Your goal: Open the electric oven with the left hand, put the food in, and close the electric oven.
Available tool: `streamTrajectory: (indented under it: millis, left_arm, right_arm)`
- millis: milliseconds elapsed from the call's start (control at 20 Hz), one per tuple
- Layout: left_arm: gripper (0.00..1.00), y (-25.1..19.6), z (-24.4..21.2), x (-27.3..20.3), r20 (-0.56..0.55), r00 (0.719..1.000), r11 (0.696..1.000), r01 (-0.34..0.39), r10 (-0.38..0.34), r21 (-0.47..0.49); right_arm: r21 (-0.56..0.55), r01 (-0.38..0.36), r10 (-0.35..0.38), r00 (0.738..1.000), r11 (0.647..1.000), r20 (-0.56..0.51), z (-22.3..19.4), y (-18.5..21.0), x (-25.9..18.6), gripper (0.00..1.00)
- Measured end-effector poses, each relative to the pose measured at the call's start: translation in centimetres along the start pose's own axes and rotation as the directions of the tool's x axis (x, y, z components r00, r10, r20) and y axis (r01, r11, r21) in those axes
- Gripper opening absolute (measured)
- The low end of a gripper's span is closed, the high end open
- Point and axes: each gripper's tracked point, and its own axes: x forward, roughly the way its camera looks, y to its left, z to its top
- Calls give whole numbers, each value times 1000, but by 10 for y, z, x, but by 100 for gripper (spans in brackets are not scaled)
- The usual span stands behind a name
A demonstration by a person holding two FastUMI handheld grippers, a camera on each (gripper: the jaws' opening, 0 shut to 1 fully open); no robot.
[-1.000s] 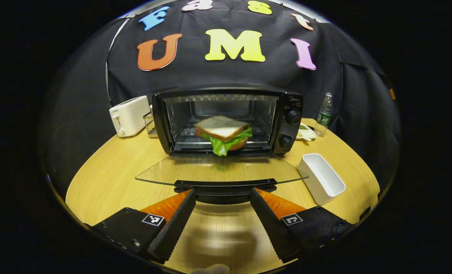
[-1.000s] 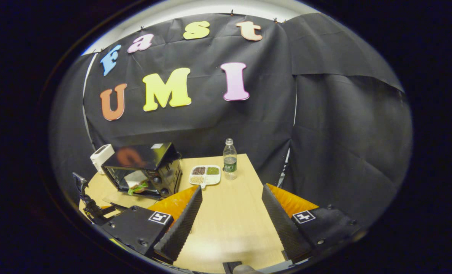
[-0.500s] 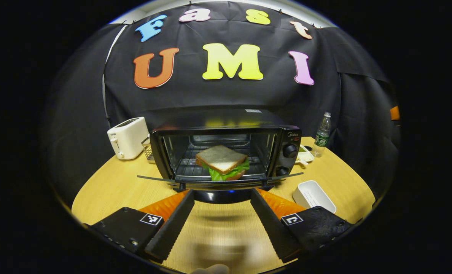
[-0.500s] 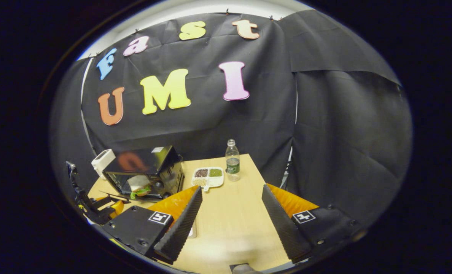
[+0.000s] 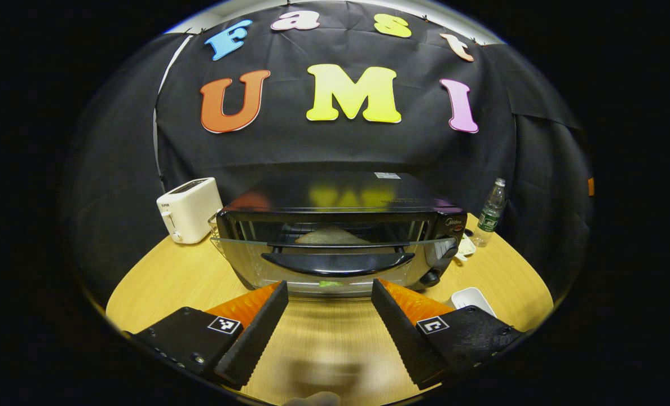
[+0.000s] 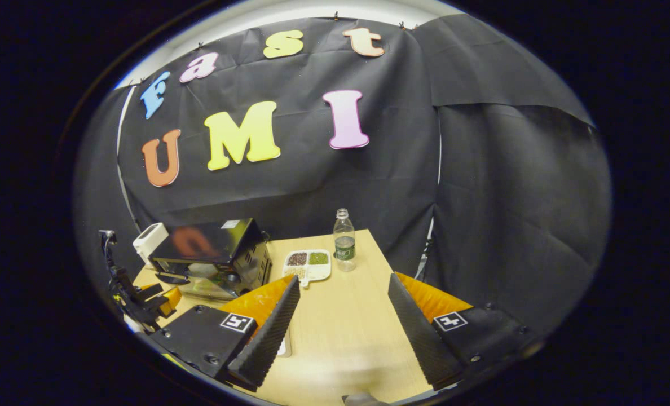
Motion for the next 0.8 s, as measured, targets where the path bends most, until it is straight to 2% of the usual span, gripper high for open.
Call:
streamTrajectory:
  millis: [350, 700, 800]
  left_arm:
    - [98, -4, 10, 0, 8, 1000, 1000, 2, -2, -10]
    - [97, -5, 61, -49, 105, 994, 1000, 23, -21, -17]
    - [98, 1, 75, -66, 133, 991, 1000, 7, -6, -4]
  right_arm:
    - [2, -11, 11, 1000, 1000, 4, 4, 5, 1, 100]
    - [-29, -77, 78, 995, 997, 64, 25, 36, -16, 100]
    - [-36, -97, 99, 992, 995, 78, 28, 45, -20, 100]
